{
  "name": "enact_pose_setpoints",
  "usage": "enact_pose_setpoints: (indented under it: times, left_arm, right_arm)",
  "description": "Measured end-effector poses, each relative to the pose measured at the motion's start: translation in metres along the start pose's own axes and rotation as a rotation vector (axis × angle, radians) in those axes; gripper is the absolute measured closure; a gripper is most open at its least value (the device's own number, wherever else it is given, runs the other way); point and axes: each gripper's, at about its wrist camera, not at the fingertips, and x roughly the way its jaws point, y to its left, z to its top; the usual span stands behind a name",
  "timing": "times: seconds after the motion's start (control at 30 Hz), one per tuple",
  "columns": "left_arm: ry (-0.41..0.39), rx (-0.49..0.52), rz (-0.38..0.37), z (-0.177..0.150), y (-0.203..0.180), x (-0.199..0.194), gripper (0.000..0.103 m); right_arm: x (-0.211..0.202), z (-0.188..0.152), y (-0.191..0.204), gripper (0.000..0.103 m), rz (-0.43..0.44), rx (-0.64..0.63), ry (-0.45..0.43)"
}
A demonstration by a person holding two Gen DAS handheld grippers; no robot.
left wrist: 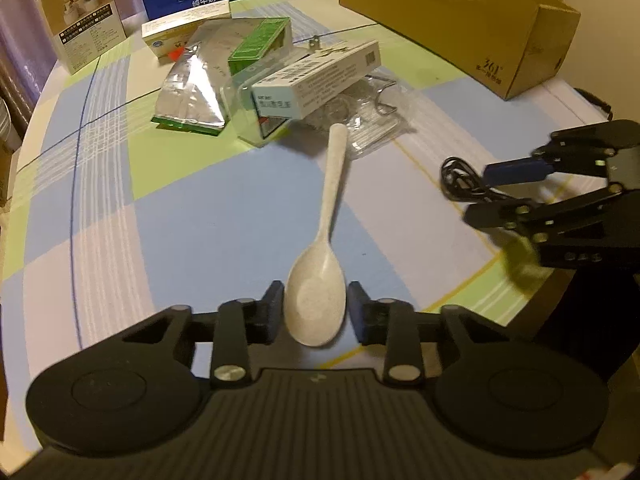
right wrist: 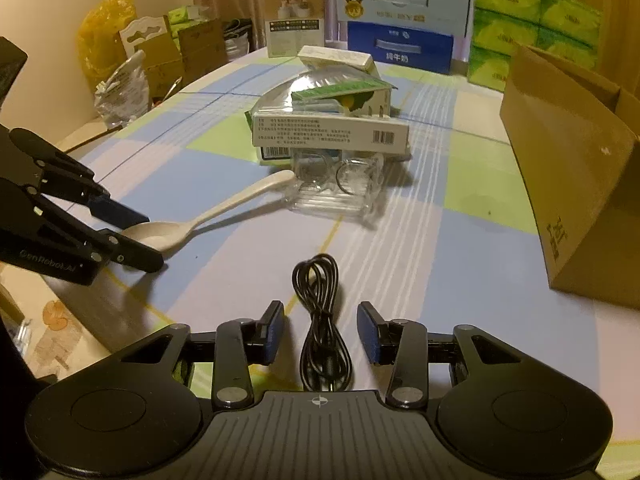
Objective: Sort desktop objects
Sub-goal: 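Lift the cable with the right tool while the left tool lifts the spoon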
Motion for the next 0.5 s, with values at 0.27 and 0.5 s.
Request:
enact_pose_setpoints:
  times: [0.27, 0.5]
  left_arm:
    - [-0.045, -0.031, 0.020, -0.002, -0.017, 0.001, 0.077]
    - [-0.077, 0.091, 0.100, -0.004, -0.026, -0.005, 0.052]
  right_arm:
    - [0.002, 0.000, 0.001, 0.088, 0.005, -0.048, -0.013]
    - [-0.003, -0.002, -0.006, 0.091, 0.002, 0.012, -0.012]
